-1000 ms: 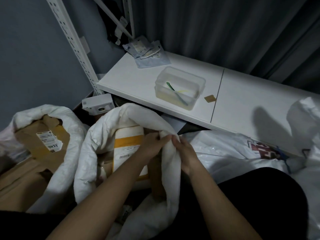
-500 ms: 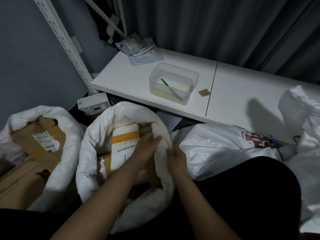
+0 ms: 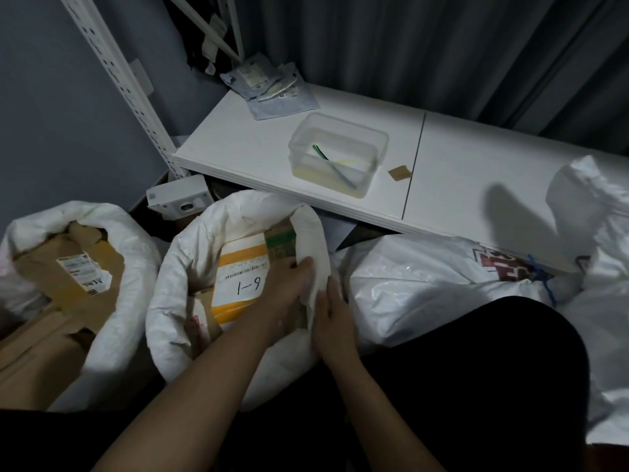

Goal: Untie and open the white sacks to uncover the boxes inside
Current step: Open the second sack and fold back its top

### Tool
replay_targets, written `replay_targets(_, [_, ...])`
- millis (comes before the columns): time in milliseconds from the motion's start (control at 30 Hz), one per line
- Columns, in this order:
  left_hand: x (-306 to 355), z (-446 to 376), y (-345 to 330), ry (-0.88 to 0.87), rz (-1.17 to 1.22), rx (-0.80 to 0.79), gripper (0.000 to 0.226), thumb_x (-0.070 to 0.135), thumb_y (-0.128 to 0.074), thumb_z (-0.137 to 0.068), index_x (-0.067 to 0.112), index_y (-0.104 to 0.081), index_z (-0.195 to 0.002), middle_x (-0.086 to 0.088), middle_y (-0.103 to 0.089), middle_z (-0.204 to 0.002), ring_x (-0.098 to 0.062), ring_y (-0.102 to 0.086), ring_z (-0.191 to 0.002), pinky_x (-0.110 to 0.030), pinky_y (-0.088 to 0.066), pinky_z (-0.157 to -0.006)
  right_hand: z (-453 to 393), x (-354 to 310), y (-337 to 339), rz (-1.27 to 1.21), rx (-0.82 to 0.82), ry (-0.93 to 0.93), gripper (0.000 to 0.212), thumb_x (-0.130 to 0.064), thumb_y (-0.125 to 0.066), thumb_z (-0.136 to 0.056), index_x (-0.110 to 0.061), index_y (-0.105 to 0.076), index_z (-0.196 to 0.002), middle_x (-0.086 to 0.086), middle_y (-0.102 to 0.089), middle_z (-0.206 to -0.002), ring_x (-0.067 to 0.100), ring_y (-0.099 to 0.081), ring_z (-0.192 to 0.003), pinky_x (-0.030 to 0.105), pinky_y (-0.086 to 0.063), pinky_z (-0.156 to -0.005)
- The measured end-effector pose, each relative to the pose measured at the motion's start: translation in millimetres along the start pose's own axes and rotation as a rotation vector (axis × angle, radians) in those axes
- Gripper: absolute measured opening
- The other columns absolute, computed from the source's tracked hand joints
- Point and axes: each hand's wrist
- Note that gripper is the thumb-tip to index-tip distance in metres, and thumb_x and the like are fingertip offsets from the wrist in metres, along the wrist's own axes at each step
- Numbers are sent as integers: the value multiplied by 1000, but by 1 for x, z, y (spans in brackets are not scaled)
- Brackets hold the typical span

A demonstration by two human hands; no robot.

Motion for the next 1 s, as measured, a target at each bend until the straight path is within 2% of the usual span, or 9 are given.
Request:
replay_targets(100, [-4,4,6,30,122,-132,31,42,-58,-85,16,-65,-99,-12,-68,-103,-28,-64,-98,-48,-50,-93,-8,-3,7,-120,-24,-105,37,-15,-41,-101,-11,-50,-137,7,-54,-135,19,-49,-124,19,-34,-101])
replay_targets(267, [-3,15,14,-65,142,-194,21,34,-57,-94,16,-68,-91,-7,-72,-92,-16,-68,-87,-31,-55,-81,-24,-9,19,-1056,-105,-400,29,-15,-51,-98,-5,-54,-124,18,-65,-117,26,-65,-104,28,-55,-79])
replay_targets(400, [-10,13,11,-104,33,-170,10,22,-58,-93,15,-65,-92,-9,-69,-97,-20,-66,-92,-36,-54,-85,-10,-19,25,-363,162,-172,16,-19,-62,-92,-3,-62,-91,6,-67,-78,22,-65,-76,12,-47,-63])
replay_targets(467, [-15,11,7,-95,39,-153,8,16,-59,-91,15,-65,-94,-12,-69,-99,-26,-65,-95,-43,-54,-88,-6,-16,27,120,206,98,28,-27,-53,-95,-5,-69,-86,12,-69,-82,34,-62,-85,31,-47,-76])
replay_targets(533, [-17,10,5,-67,55,-157,15,17,-53,-94,11,-63,-103,-11,-66,-101,-27,-63,-98,-42,-52,-89,-1,-14,27,259,71,104,47,-43,-40,-94,-8,-69,-106,18,-68,-103,37,-57,-102,39,-41,-89])
replay_targets(633, [-17,10,7,38,127,-237,19,19,-40,-98,11,-57,-99,-13,-55,-91,-25,-52,-94,-39,-44,-83,-1,-7,23,199,-78,-7,45,-34,-44,-99,-5,-55,-131,22,-56,-126,35,-48,-121,34,-35,-101])
replay_targets(733, [-25,10,13,-10,104,-299,22,20,-42,-98,9,-60,-97,-16,-58,-94,-26,-49,-97,-41,-41,-87,-9,-7,25,-23,-22,-133,28,-11,-51,-95,-3,-62,-119,17,-64,-118,31,-58,-113,31,-43,-93])
replay_targets(867, [-29,13,17,-191,-216,-227,27,34,-53,-94,12,-66,-106,-9,-68,-92,-18,-62,-82,-27,-47,-67,-13,-7,27,-896,-152,-440,23,-7,-60,-91,-5,-63,-114,19,-67,-108,28,-63,-97,36,-52,-87])
replay_targets(1000, [-37,8,14,-306,-358,-128,35,40,-63,-87,6,-70,-91,-10,-70,-84,-15,-63,-74,-16,-40,-56,-2,-8,20,-742,66,-406,19,-15,-71,-85,-2,-61,-94,11,-65,-84,14,-62,-71,23,-52,-65])
Point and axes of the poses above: each hand's wrist, its own z-axis away from the middle knuckle, its own y-axis out of the back of the hand, x = y × z
